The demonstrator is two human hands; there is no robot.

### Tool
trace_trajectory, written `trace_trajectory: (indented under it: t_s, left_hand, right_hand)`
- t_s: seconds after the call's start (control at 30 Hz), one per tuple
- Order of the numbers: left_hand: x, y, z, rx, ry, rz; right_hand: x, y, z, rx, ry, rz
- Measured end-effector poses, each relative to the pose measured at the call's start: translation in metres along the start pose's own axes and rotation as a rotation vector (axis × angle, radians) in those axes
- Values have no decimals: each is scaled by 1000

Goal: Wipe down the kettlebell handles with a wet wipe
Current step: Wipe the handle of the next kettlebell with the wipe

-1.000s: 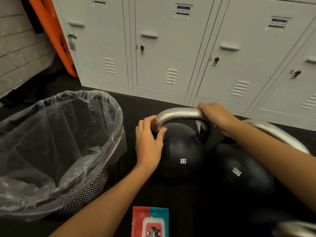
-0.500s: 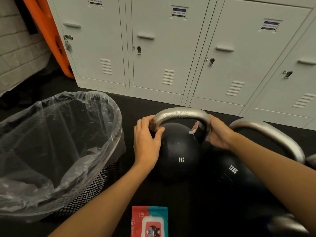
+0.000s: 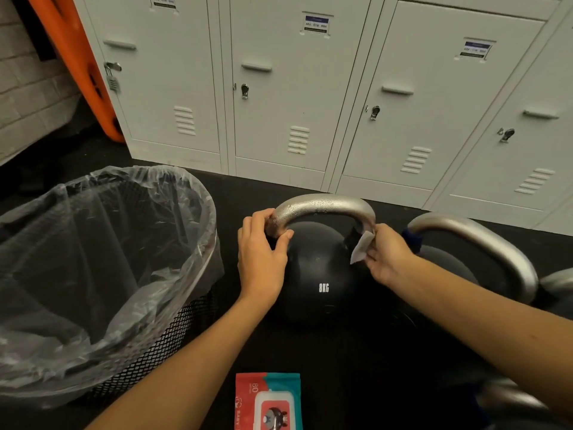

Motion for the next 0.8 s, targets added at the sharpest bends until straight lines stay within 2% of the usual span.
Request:
trace_trajectory:
  t_s: [0.07, 0.13, 0.23, 0.33, 0.4, 0.47, 0.6, 0.8]
  left_hand:
    - [0, 0, -1, -10, -6, -5]
    - [0, 0, -1, -16, -8, -7]
    - [0, -1, 1, -18, -18, -2]
    - [0, 0, 3, -32, -26, -5]
    - [-1, 0, 3, -48, -31, -11]
    - [-1, 0, 3, -65, -33, -25]
    - [-2, 0, 6, -73, -26, -42]
    - [-2, 0, 8, -79, -29, -41]
  right_hand:
    - [-4, -3, 16, 46, -39, 67]
    - [-18, -5, 34, 76, -105, 267]
    - [-34, -1, 50, 88, -370, 486]
    - [-50, 0, 51, 17, -597, 608]
    - [-61, -5, 50, 37, -782, 683]
    - [-67, -7, 47, 93, -911, 727]
    - [-67, -1, 42, 103, -958, 790]
    - [-53, 5, 42, 130, -778, 698]
Point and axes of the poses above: each hand's wrist, its own y-axis towards the middle knuckle, its own x-axis out of the back of the hand, z = x × y, the point moved 8 cm from there along y, towards the middle knuckle, and after that the axes turned 7 degrees about -x, right-handed, at the moved point
